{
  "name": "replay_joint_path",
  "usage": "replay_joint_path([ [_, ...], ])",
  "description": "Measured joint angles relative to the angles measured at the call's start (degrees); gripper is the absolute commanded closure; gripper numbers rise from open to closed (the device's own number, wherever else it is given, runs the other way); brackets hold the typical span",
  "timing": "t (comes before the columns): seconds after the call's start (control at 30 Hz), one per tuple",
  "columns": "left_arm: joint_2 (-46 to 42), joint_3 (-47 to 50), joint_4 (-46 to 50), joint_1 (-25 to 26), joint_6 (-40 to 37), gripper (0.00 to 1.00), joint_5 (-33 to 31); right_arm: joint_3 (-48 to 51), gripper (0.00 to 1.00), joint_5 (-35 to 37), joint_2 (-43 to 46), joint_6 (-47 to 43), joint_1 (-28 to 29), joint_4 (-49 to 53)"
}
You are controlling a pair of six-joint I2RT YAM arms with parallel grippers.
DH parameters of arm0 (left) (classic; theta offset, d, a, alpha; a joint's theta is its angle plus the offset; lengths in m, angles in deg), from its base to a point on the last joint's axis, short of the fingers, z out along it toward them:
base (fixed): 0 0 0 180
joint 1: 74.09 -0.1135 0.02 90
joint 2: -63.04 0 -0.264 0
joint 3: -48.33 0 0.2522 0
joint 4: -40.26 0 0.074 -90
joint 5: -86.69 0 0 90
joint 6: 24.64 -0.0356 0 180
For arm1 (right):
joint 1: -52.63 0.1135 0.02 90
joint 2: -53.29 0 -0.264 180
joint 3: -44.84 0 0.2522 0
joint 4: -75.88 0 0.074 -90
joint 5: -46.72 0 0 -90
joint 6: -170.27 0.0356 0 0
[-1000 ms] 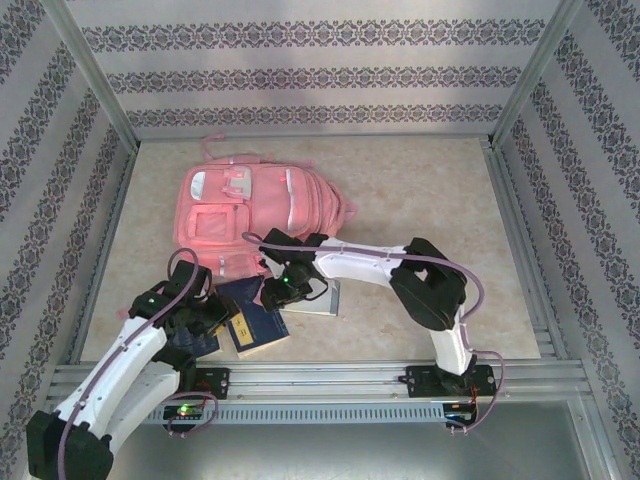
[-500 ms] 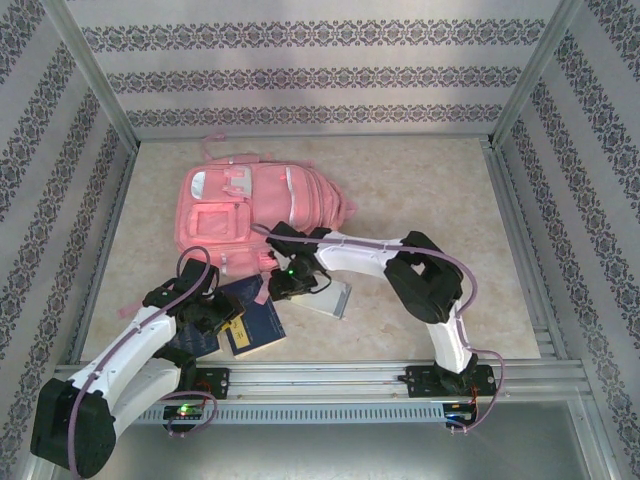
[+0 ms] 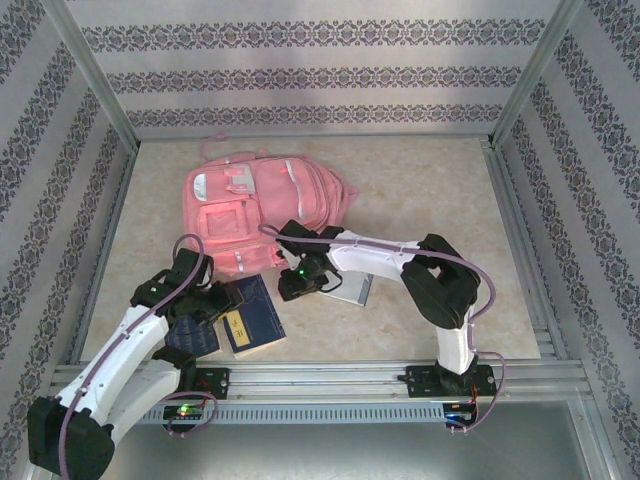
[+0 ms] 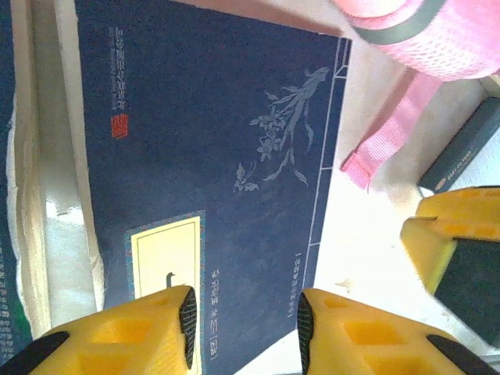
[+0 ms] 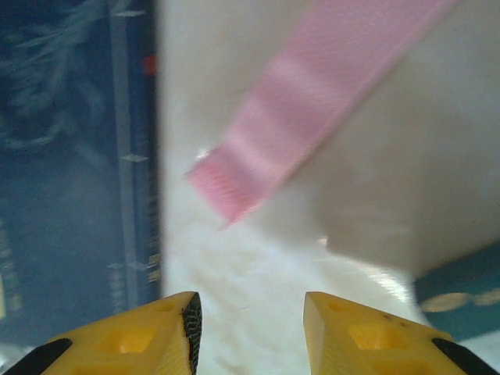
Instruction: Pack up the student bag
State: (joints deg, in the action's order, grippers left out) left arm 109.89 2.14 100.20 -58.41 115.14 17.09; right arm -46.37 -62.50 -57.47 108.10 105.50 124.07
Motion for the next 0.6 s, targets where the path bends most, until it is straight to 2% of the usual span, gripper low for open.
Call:
replay_joint_path([
  [0.33, 4.2, -0.1, 3.1, 0.0, -0.5, 0.60, -4.0, -9.8, 0.59, -8.9, -6.8, 0.3, 1.3, -0.6],
  [0.6, 8.1, 3.6, -0.6, 0.0, 0.6, 0.61, -4.4, -11.5, 0.59, -10.8, -11.0, 0.7, 1.2, 0.3],
])
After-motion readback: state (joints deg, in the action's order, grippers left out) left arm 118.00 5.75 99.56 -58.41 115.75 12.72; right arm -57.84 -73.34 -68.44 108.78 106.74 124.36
